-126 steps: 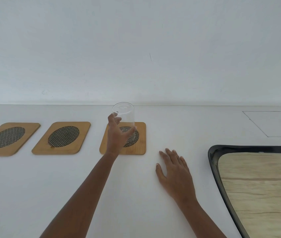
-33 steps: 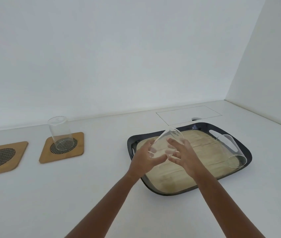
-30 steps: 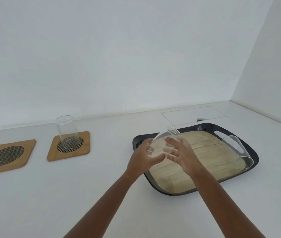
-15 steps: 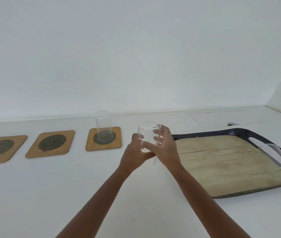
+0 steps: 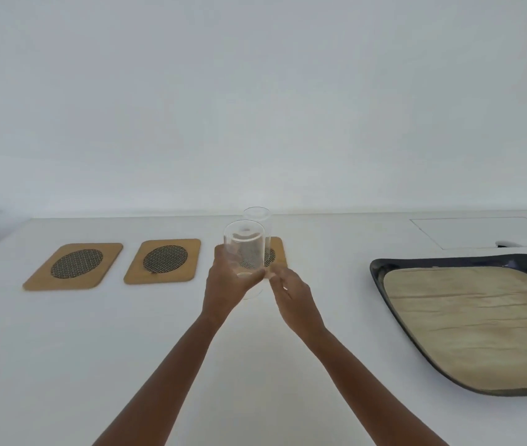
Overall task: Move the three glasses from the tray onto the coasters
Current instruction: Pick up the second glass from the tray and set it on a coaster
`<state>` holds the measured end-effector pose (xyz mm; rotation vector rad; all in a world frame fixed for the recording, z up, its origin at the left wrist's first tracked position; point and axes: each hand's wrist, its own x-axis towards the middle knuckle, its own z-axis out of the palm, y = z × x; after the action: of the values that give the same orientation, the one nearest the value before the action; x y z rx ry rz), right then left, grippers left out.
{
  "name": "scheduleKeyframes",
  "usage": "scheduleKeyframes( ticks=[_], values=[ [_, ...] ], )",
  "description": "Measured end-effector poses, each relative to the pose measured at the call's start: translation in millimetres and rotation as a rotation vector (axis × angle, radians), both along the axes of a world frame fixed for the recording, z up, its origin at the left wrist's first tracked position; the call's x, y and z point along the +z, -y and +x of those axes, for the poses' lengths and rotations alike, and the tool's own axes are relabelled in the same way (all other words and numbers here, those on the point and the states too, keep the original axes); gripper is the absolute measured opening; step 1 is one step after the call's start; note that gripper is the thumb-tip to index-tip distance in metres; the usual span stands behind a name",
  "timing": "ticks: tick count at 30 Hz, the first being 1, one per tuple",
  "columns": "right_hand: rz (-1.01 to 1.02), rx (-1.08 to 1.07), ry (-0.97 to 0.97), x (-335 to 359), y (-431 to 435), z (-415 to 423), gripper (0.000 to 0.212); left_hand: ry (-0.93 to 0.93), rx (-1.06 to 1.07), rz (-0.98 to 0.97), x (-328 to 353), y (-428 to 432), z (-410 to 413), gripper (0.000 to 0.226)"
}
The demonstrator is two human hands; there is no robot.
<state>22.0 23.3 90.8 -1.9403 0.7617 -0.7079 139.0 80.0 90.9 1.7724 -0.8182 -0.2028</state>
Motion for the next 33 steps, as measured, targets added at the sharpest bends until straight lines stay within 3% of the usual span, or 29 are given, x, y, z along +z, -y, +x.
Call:
scheduleKeyframes(
  ticks=[9,15,19,33],
  values=[
    [-0.146,0.096,-0.363,-59.6,-31.3,38.4,0.037,0.002,0.150,-0.020,-7.0,-35.6,71.2,0.061],
    [-0.397,0.151,-0.581,-82.1,-43.0,62.4,0.046,0.049,0.222,-0.013,-7.7,-49.2,116.8,0.066],
    [-0.487,0.095,-0.590,-89.9,-46.3,75.3,0.049,0.055,0.243,-0.013,-11.9,-53.5,142.2,0.071],
    [-0.503,0.044,-0.527,-96.4,-38.7,86.8,0.049,-0.005,0.229,0.007,-29.0,-28.6,195.0,0.069]
  ],
)
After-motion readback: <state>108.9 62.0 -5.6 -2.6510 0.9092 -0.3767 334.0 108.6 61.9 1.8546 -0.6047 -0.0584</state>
